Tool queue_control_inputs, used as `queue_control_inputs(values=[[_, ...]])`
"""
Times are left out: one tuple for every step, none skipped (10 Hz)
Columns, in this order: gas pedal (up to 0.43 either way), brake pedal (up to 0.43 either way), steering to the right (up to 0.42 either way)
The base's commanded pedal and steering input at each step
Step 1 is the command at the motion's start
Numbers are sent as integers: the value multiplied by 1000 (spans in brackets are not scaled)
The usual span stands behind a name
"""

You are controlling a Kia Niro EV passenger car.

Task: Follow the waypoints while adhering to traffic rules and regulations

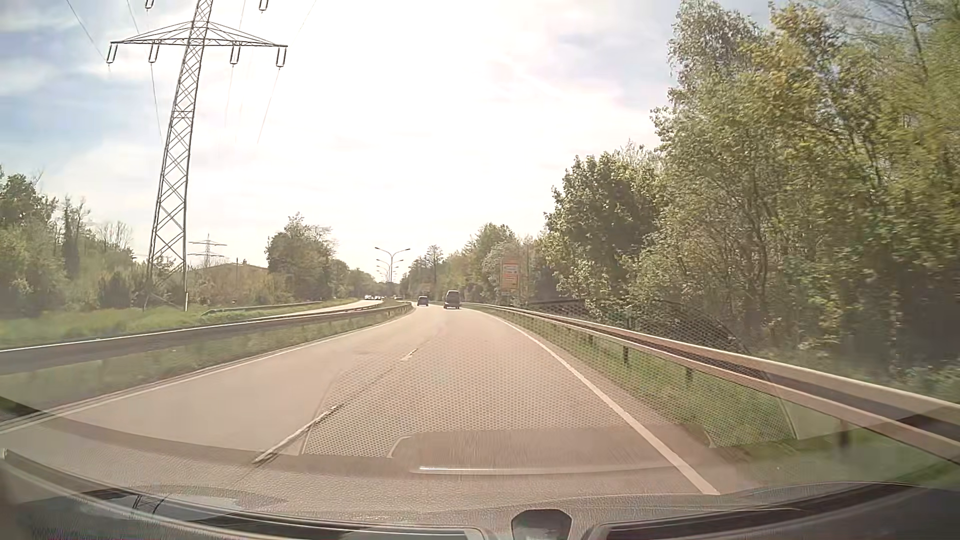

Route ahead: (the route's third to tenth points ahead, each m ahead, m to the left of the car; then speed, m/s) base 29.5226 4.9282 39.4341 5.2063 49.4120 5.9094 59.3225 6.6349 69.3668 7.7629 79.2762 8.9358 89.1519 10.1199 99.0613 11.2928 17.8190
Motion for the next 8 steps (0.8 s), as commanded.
queue_control_inputs(values=[[110, 0, -12], [110, 0, -12], [110, 0, -11], [110, 0, -10], [110, 0, -9], [110, 0, -9], [110, 0, -9], [110, 0, -9]])
